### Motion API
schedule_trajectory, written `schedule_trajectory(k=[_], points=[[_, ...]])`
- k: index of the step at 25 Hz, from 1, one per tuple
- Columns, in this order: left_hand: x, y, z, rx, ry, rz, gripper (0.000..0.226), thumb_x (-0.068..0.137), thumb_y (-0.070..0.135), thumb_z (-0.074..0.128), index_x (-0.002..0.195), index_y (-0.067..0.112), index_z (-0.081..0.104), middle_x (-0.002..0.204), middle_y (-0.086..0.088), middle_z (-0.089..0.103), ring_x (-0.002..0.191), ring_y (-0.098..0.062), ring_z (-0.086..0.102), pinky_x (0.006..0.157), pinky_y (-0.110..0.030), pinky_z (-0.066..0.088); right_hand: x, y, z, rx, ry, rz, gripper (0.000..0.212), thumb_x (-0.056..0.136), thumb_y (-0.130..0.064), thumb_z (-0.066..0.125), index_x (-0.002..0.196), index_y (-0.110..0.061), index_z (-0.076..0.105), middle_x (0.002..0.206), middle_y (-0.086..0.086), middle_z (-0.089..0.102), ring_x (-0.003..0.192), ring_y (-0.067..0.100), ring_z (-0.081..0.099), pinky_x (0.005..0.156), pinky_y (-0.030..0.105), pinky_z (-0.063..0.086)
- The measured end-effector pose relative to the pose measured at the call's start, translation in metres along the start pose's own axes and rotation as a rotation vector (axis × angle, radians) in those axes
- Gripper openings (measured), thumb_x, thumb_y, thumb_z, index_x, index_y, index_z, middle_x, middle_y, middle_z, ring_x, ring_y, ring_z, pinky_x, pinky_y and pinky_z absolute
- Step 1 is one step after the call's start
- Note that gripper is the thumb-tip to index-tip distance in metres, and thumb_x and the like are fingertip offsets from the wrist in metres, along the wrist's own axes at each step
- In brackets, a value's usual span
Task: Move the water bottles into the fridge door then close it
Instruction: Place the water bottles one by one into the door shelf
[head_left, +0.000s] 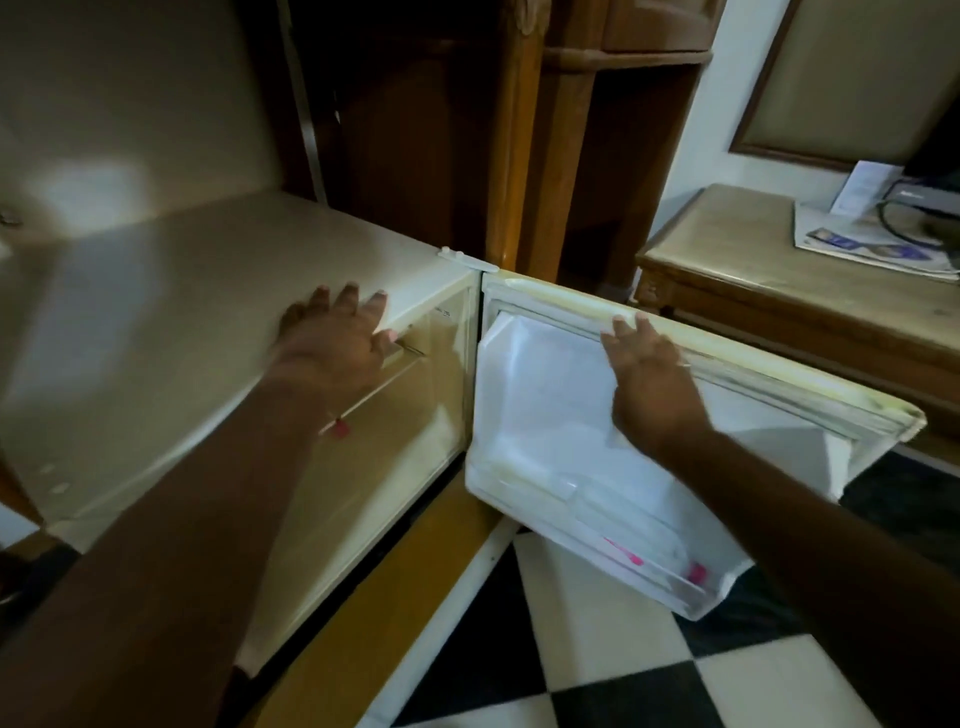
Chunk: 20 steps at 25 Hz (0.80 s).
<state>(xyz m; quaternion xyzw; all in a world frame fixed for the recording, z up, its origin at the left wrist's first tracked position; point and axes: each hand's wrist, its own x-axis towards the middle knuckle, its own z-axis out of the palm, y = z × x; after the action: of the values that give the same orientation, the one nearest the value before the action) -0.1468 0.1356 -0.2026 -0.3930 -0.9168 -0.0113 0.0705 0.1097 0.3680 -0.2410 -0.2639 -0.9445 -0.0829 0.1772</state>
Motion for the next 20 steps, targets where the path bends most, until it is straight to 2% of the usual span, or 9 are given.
schedule_trajectory(k=[1, 2, 4, 5, 9, 11, 14, 17, 20], points=[[0.0, -0.002, 0.005, 0.019, 0.02, -0.001, 0.064, 0.093, 0.057, 0.017, 0.153, 0.033, 0.014, 0.164, -0.004, 0.017, 0.148, -0.034, 0.014, 0.117, -0.053, 0.016, -0.019, -0.012, 0.016, 0.046, 0.111, -0.111, 0.057, 0.081, -0.005, 0.041, 0.138, -0.004, 0.048, 0.15, 0.021, 0.043, 0.142, 0.038, 0.035, 0.115, 0.054, 0.031], [0.001, -0.005, 0.009, 0.029, 0.037, -0.006, 0.065, 0.093, 0.058, 0.015, 0.153, 0.034, 0.013, 0.164, -0.004, 0.017, 0.148, -0.033, 0.015, 0.117, -0.054, 0.017, -0.043, -0.028, 0.038, 0.048, 0.097, -0.264, 0.053, 0.08, -0.009, 0.043, 0.132, -0.006, 0.055, 0.143, 0.02, 0.052, 0.136, 0.037, 0.044, 0.109, 0.051, 0.039], [0.008, -0.005, 0.012, 0.04, 0.04, 0.011, 0.066, 0.092, 0.061, 0.014, 0.153, 0.035, 0.011, 0.164, -0.004, 0.017, 0.148, -0.034, 0.015, 0.116, -0.054, 0.018, -0.08, -0.036, 0.084, -0.007, -0.095, -0.487, 0.051, 0.078, -0.015, 0.06, 0.129, -0.009, 0.059, 0.138, 0.016, 0.058, 0.129, 0.032, 0.055, 0.1, 0.042, 0.05], [0.01, -0.005, 0.012, 0.056, 0.037, 0.025, 0.067, 0.092, 0.062, 0.014, 0.153, 0.035, 0.01, 0.164, -0.005, 0.017, 0.148, -0.034, 0.015, 0.115, -0.055, 0.019, -0.087, -0.028, 0.103, -0.005, -0.216, -0.453, 0.052, 0.08, -0.016, 0.064, 0.131, -0.009, 0.057, 0.138, 0.016, 0.057, 0.128, 0.032, 0.056, 0.098, 0.04, 0.051], [0.015, -0.007, 0.013, 0.085, 0.06, 0.038, 0.07, 0.09, 0.065, 0.013, 0.153, 0.034, 0.011, 0.163, -0.007, 0.019, 0.147, -0.036, 0.018, 0.113, -0.056, 0.023, -0.082, 0.022, 0.144, 0.041, -0.513, 0.109, 0.044, 0.099, -0.028, 0.044, 0.141, -0.015, 0.04, 0.148, 0.012, 0.041, 0.131, 0.029, 0.046, 0.105, 0.039, 0.042], [0.017, -0.007, 0.015, 0.102, 0.06, 0.053, 0.071, 0.089, 0.066, 0.014, 0.152, 0.034, 0.012, 0.162, -0.008, 0.021, 0.146, -0.037, 0.021, 0.112, -0.056, 0.026, -0.075, 0.042, 0.149, 0.006, -0.636, 0.311, 0.051, 0.092, -0.036, 0.058, 0.136, -0.014, 0.044, 0.142, 0.011, 0.047, 0.124, 0.029, 0.052, 0.1, 0.042, 0.046], [0.017, -0.008, 0.017, 0.11, 0.075, 0.038, 0.072, 0.088, 0.067, 0.015, 0.152, 0.034, 0.011, 0.162, -0.007, 0.02, 0.146, -0.037, 0.02, 0.112, -0.056, 0.025, -0.073, 0.061, 0.151, 0.003, -0.812, 0.596, 0.066, 0.081, -0.026, 0.076, 0.136, -0.012, 0.042, 0.138, 0.013, 0.052, 0.126, 0.035, 0.052, 0.101, 0.05, 0.046], [0.019, -0.006, 0.015, 0.103, 0.072, 0.047, 0.072, 0.089, 0.067, 0.018, 0.152, 0.034, 0.012, 0.162, -0.008, 0.021, 0.146, -0.038, 0.021, 0.111, -0.058, 0.026, -0.067, 0.064, 0.156, 0.007, -0.873, 0.589, 0.07, 0.076, -0.022, 0.08, 0.134, -0.012, 0.043, 0.136, 0.013, 0.054, 0.126, 0.037, 0.053, 0.103, 0.053, 0.046], [0.017, -0.004, 0.015, 0.083, 0.054, 0.019, 0.072, 0.089, 0.067, 0.02, 0.153, 0.035, 0.01, 0.163, -0.006, 0.017, 0.148, -0.036, 0.017, 0.114, -0.056, 0.022, -0.05, 0.047, 0.153, 0.104, -0.738, 0.509, 0.067, 0.069, -0.027, 0.079, 0.128, -0.015, 0.048, 0.128, 0.008, 0.06, 0.117, 0.032, 0.059, 0.096, 0.046, 0.051]])
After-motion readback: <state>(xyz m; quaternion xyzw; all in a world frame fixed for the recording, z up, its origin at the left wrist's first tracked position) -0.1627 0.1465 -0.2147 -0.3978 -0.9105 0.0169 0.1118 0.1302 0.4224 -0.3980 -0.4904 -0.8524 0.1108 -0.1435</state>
